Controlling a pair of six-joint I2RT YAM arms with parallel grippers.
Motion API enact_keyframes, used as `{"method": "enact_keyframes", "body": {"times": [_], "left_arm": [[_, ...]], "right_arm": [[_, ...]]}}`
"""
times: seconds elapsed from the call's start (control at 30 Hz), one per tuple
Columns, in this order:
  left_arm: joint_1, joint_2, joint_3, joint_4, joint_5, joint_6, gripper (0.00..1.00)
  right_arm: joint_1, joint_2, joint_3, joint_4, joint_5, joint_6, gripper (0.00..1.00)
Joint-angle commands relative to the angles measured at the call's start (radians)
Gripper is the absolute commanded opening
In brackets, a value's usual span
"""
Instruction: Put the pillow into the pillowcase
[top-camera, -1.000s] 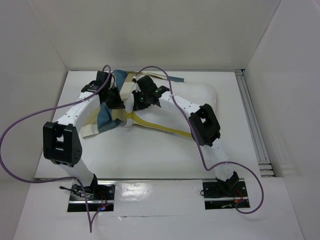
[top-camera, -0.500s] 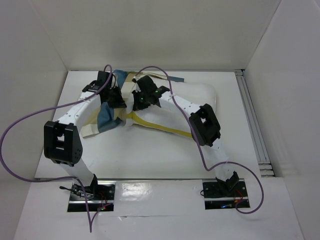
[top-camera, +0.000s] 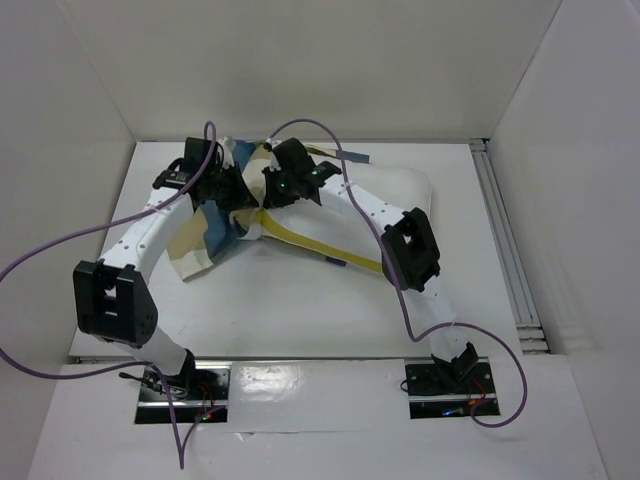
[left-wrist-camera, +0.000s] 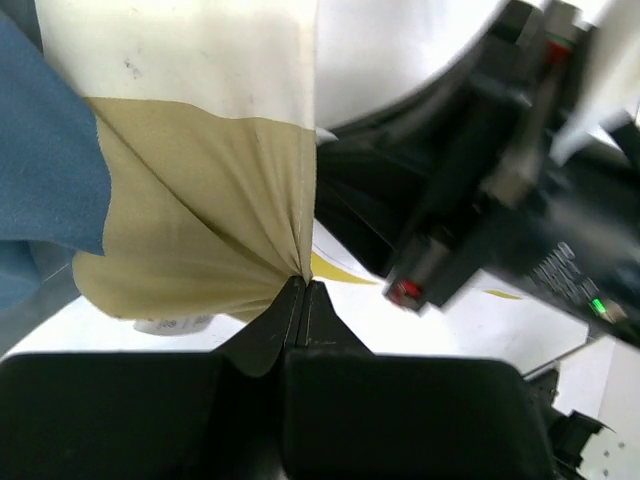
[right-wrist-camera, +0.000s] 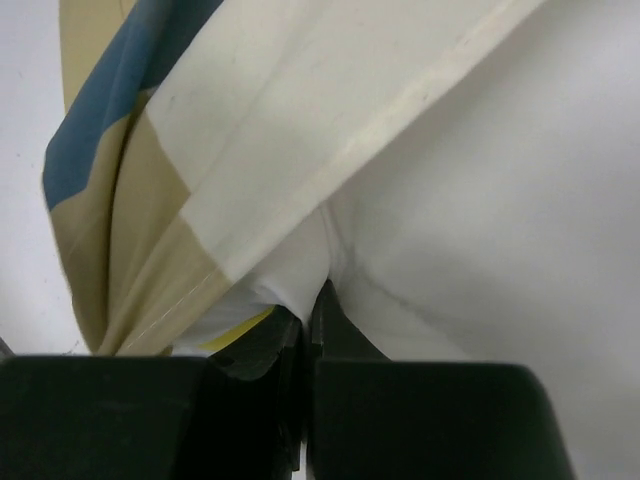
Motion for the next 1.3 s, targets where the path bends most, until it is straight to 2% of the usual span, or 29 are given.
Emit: {"method": "enact_keyframes", "body": {"times": [0.0,0.17,0.3,0.47,0.73,1.03,1.27], "left_arm": [[-0.015,-0.076,0.034,0.008,0.117,-0.007,0.0],[-0.015,-0.097,0.014,0.008,0.118,0.004,0.0],[-0.015,-0.038,-0.063,0.008,0.103,0.041,0.0],[-0.015,-0.007,-0.127,0.008,0.071,0.062,0.0],[-0.015,-0.019,-0.108,-0.012,0.081,0.133,0.0],[-0.073,-0.079,-0.085,-0.044,0.189,0.151,0.0],[-0.073,-0.08,-0.005,-0.112,0.284,0.174,0.0]], "right_arm": [[-0.012,0.022,0.077,0.042,0.007,0.016,0.0],[-0.012,0.032,0.047,0.055,-0.003,0.042,0.0],[-0.021,-0.036,-0.03,0.12,0.007,0.064,0.0],[-0.052,-0.137,-0.039,0.129,0.051,0.073,0.0],[-0.127,-0.219,-0.015,0.129,0.014,0.084,0.0],[-0.149,0.054,0.223,0.138,-0.018,0.13,0.0],[-0.187,0.134,0.216,0.174,-0.052,0.157,0.0]]}}
